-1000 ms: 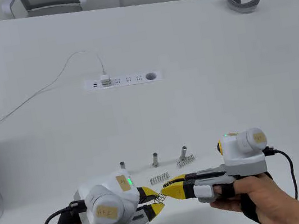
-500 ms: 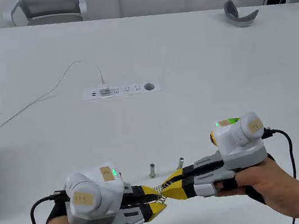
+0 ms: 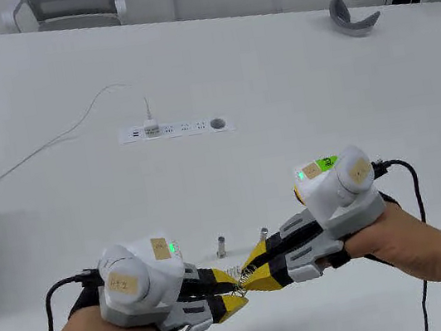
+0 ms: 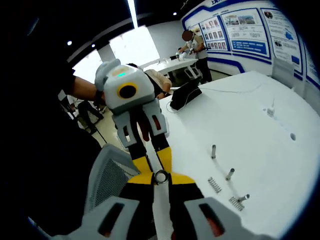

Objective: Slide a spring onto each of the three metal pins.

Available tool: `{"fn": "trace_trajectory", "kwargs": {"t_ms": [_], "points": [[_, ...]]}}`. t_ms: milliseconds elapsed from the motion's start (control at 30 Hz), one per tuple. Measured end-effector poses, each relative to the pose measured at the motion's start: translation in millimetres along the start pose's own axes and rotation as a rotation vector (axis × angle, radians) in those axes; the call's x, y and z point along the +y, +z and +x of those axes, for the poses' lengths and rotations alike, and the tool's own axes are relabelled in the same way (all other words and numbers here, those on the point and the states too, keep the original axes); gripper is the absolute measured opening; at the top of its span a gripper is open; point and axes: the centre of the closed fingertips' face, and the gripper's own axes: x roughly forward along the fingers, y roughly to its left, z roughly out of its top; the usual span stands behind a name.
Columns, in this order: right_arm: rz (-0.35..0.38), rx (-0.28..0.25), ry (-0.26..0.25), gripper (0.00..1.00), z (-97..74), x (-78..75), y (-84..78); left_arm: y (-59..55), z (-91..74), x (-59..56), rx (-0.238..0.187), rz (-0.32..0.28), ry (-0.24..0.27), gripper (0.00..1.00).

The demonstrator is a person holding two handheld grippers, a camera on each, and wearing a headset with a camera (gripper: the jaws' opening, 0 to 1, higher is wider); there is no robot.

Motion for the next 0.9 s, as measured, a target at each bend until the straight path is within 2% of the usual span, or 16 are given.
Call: {"fn": "trace_trajectory", "kwargs": {"t_ms": [167,433,900], "points": [[-0.057,0.060,0.020,0.12,1.8,2.6,-5.0,-2.8,1.2,-3.6,0.016,0.019,-0.009,0.10],[-0.102,0.101,0.035,0.13,6.9,4.8,-6.0,-0.9,-0.1,-4.2,0.011,0.023,-0.012,0.10],[-0.115,0.110,0.064,0.13,22.1,10.2,-6.9,-7.9,-6.7,-7.5,0.036,0.035,-0.021,0.10]]}}
